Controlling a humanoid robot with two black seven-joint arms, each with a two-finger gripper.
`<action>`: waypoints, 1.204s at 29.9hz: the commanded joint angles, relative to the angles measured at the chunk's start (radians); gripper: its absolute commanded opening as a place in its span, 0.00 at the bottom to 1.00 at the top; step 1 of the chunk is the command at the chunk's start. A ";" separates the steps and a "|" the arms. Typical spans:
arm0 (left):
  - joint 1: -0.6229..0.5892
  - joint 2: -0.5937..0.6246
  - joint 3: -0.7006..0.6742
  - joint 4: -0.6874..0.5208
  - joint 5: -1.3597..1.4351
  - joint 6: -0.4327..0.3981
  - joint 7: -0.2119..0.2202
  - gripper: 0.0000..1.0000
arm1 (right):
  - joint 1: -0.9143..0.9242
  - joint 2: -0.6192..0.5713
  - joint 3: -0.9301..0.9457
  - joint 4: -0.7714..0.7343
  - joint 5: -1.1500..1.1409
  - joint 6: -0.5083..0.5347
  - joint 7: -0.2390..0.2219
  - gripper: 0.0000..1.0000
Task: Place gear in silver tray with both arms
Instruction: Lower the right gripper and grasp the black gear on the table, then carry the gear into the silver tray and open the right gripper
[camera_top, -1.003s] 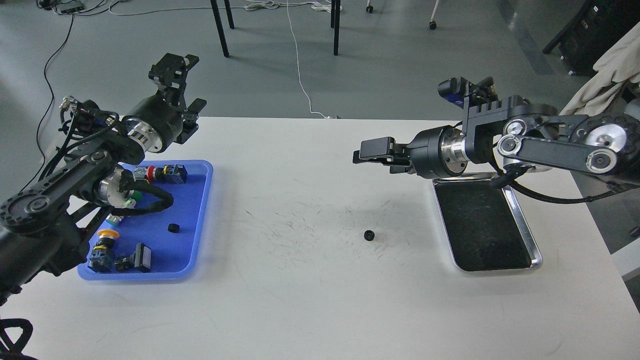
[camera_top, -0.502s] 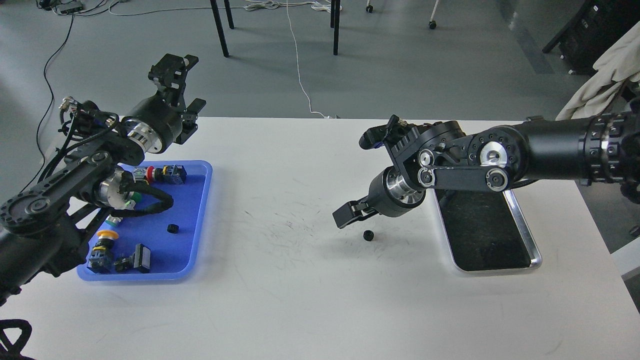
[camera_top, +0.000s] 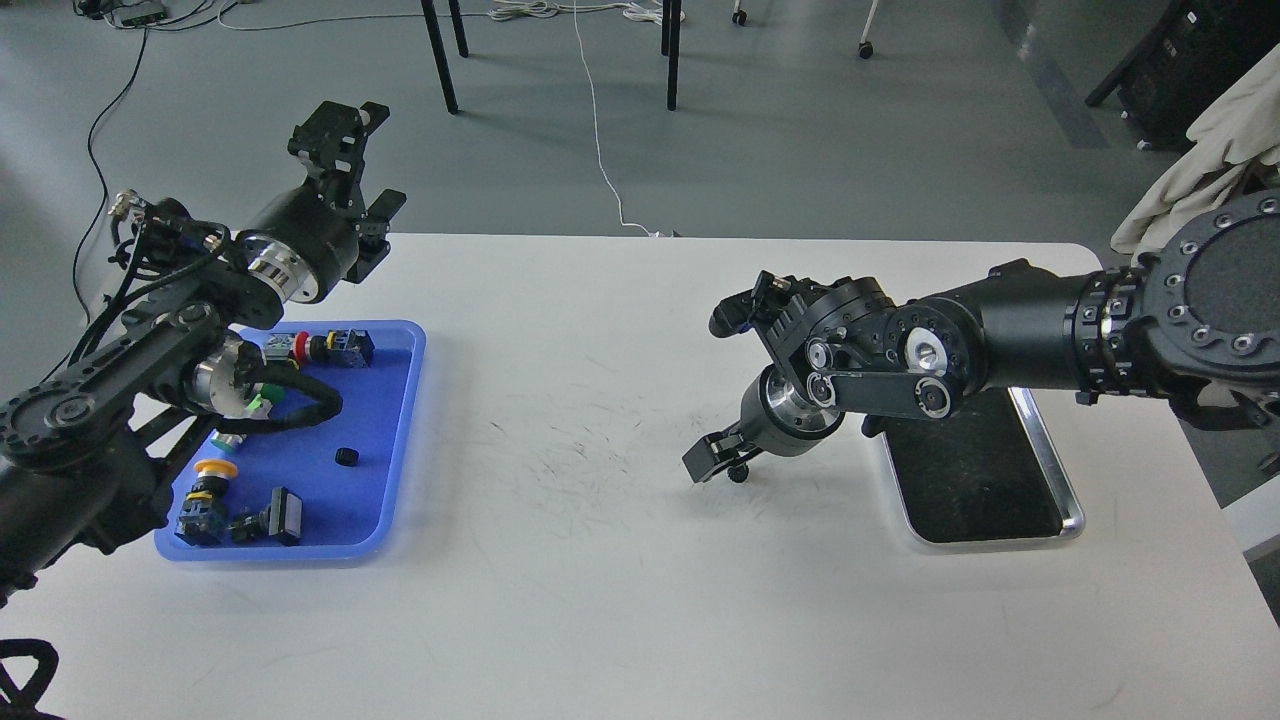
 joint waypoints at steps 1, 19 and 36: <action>0.002 -0.002 0.000 0.000 0.000 0.000 -0.005 0.98 | -0.016 0.000 -0.003 -0.015 -0.002 0.000 0.000 0.93; 0.017 0.001 0.000 0.002 0.000 0.002 -0.030 0.98 | -0.064 0.000 -0.003 -0.069 0.003 0.000 0.006 0.75; 0.022 0.003 -0.001 0.002 0.000 0.002 -0.033 0.98 | -0.061 0.000 -0.003 -0.073 0.002 0.001 0.012 0.34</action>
